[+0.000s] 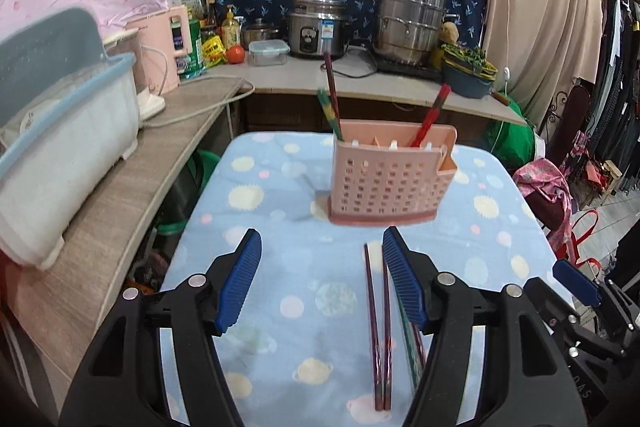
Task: Organize utensils
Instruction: 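Withdraw both tools from the basket back over the remaining chopsticks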
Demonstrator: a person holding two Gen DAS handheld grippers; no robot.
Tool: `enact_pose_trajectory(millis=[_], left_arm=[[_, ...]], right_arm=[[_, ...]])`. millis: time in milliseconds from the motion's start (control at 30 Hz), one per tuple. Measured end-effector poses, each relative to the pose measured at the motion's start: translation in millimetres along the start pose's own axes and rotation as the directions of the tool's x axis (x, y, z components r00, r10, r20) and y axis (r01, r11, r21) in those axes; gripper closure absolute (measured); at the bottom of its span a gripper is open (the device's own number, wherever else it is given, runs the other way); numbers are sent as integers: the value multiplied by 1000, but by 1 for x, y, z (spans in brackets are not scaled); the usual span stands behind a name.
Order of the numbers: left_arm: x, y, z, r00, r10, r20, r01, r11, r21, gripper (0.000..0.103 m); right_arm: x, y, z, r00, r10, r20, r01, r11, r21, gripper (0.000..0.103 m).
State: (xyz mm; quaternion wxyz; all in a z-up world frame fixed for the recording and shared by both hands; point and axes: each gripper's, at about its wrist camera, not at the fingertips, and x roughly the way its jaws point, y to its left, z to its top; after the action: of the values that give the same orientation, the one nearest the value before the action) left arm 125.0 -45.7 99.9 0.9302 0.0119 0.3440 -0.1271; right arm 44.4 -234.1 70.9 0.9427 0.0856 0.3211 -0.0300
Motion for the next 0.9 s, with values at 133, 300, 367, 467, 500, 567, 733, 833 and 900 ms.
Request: enact_pose_trajectory(millis=[133,300,367,467,500,567,733,833,900], left_arm=[[2,2,-30,999,-8,-44,8,1000,-4,43],[4,-3,-62,996,-5,-84,7,1000,21,43],[5,-5,-72,995,-2,-96,5,1000,31,43],[6,-8,-87,994,5,-107,1,999,50,43],[6,-9,-91,994,7,-112,0,998,56,43],[8,-11,-98,993,7,-120,0,998,62,43],[15,-9,-112,986,13,-166,-3,998,59,43],[20,-7,-119,982,23,-189,-13,998,57,43],[22,-4,-122,980,32,-197,-22,998,56,43]], right_arm=[[8,0,-32,998,-8,-65,8,1000,-2,52],[15,1,-66,993,-18,-116,16,1000,-10,52],[19,1,-77,991,-25,-135,24,1000,-15,52],[26,2,-92,987,-29,-160,26,999,-23,54],[28,2,-97,985,-28,-170,24,999,-25,56],[32,3,-104,982,-29,-186,24,999,-31,60],[42,3,-117,973,-26,-228,18,999,-33,69],[48,3,-122,968,-26,-248,18,999,-34,71],[50,4,-124,966,-27,-255,18,999,-37,73]])
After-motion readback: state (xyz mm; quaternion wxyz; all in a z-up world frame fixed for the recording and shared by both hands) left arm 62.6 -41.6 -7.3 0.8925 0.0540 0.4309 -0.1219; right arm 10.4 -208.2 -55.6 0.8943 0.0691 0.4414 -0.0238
